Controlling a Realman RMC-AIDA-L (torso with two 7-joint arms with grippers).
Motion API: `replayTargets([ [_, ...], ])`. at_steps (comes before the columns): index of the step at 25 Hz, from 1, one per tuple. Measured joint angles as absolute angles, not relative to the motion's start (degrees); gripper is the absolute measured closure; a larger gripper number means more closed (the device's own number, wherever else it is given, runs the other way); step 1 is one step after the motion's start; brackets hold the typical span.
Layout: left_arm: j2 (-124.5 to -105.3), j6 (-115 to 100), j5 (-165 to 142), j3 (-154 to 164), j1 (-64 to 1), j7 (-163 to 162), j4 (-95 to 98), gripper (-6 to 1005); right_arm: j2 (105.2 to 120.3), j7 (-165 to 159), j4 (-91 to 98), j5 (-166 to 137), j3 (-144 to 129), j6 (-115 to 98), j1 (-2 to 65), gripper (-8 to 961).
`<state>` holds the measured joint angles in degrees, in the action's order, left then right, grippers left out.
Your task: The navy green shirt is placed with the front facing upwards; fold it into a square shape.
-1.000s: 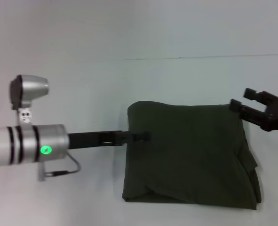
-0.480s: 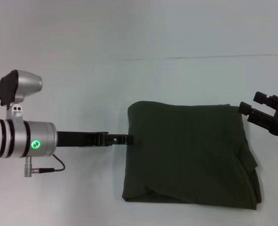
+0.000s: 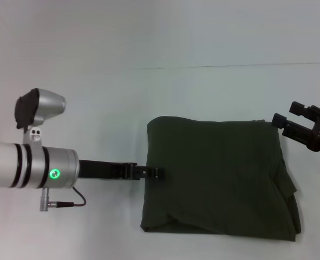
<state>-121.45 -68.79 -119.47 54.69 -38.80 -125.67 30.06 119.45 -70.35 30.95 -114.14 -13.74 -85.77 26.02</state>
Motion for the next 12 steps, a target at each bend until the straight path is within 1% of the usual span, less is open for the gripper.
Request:
replayTargets([
  [12,-123.49,-69.4,-119.6,55.1,-39.9,-125.3,29.8,79,119.48,-70.2,30.8,-114.2,-13.8,-84.6,26.3,173],
])
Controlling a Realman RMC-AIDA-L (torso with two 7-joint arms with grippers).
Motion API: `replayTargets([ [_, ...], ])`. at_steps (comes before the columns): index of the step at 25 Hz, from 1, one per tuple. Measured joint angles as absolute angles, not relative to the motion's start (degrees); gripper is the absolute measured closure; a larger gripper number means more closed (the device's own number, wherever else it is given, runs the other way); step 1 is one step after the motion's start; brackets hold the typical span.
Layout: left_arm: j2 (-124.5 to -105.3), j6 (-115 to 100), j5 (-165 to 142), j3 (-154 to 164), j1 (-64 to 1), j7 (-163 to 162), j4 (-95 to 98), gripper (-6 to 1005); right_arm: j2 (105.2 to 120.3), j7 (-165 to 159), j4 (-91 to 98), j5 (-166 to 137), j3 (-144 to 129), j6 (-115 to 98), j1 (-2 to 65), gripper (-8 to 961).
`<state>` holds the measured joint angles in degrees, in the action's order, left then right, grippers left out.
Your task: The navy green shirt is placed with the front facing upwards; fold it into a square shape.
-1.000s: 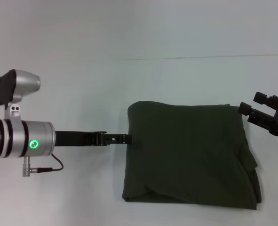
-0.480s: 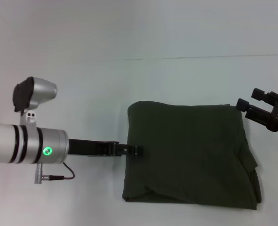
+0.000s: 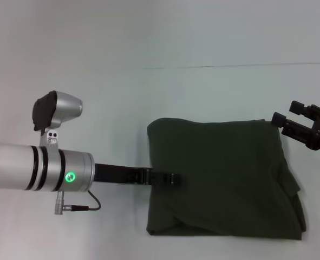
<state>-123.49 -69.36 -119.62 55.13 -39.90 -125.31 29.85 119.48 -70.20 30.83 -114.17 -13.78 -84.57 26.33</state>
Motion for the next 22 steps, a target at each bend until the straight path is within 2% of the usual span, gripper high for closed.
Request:
replayTargets([
  [5,-123.74,-69.5,-119.6,55.4,-39.9,-125.2,29.9,120,119.47,-70.3,30.7,-114.2,-13.8,-84.5,26.1,172],
  [8,-123.75,-69.5,-119.6,55.4,-39.9,-125.1,29.9,317,119.45,-70.1,30.6,-114.2,-13.7,-84.5,26.0,172],
  [13,-123.83,-69.6,-119.2,55.4,-39.9,-123.9,30.0,543,119.44,-70.1,30.4,-114.2,-13.6,-84.5,25.9,171],
  [22,-123.84,-69.6,-119.0,55.4,-39.7,-123.2,30.8,739,119.52,-70.1,30.4,-114.1,-13.5,-84.5,26.0,170],
])
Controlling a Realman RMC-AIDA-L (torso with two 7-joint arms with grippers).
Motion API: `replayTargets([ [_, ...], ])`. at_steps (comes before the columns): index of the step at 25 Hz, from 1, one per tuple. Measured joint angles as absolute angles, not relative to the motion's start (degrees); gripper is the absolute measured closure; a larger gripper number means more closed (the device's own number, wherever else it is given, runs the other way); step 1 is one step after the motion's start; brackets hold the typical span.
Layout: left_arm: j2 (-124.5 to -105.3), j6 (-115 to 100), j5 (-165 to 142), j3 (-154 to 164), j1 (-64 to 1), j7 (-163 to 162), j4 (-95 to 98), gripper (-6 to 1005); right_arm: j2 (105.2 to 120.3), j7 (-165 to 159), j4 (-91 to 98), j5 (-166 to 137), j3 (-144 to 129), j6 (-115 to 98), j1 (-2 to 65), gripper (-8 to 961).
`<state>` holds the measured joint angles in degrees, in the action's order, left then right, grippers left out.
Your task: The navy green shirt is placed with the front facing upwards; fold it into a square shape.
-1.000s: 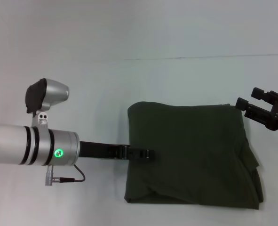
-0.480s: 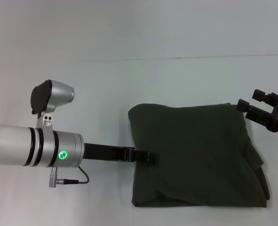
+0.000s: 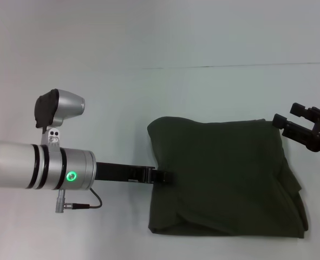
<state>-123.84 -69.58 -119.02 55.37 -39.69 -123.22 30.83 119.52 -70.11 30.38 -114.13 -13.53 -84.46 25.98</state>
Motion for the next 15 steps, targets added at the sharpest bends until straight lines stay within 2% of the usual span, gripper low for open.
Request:
replayTargets([
  [2,-123.76,-69.6,-119.1,55.4,-39.3,-122.9,31.6,782,119.53,-70.1,30.3,-114.1,-13.5,-84.3,26.1,169],
  [15,-122.54,-72.4,-120.4,52.0,-31.0,-121.0,42.5,874,119.53,-70.1,28.1,-110.6,-13.6,-82.1,26.4,167],
])
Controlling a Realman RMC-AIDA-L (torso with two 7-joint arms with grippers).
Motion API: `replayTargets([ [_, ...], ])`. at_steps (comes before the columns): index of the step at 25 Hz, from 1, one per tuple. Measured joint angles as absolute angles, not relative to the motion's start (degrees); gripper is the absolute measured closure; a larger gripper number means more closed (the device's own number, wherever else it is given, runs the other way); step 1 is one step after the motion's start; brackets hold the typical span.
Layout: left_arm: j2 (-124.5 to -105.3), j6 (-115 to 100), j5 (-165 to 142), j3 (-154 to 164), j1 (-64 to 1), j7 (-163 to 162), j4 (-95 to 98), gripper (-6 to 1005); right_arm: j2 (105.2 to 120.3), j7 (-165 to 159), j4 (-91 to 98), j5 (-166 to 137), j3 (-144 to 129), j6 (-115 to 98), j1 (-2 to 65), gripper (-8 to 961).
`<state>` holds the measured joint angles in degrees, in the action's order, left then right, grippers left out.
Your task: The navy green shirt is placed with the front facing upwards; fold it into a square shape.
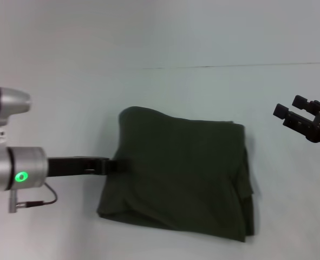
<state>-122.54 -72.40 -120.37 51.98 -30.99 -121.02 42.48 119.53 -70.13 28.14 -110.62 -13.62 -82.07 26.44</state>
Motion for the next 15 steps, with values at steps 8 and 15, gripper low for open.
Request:
replayTargets([
  [8,-122.93,-75.2,-120.5,46.0,-27.0,-117.1,44.1,876,119.62,-70.5,26.9,-110.3,-13.9,-81.3,27.0,166],
  [15,-123.44,-77.5,-120.5,43.1,-24.6,-115.2,44.3,877,119.62,-70.5,26.5,-110.4,-14.0,-81.2,27.8,165],
])
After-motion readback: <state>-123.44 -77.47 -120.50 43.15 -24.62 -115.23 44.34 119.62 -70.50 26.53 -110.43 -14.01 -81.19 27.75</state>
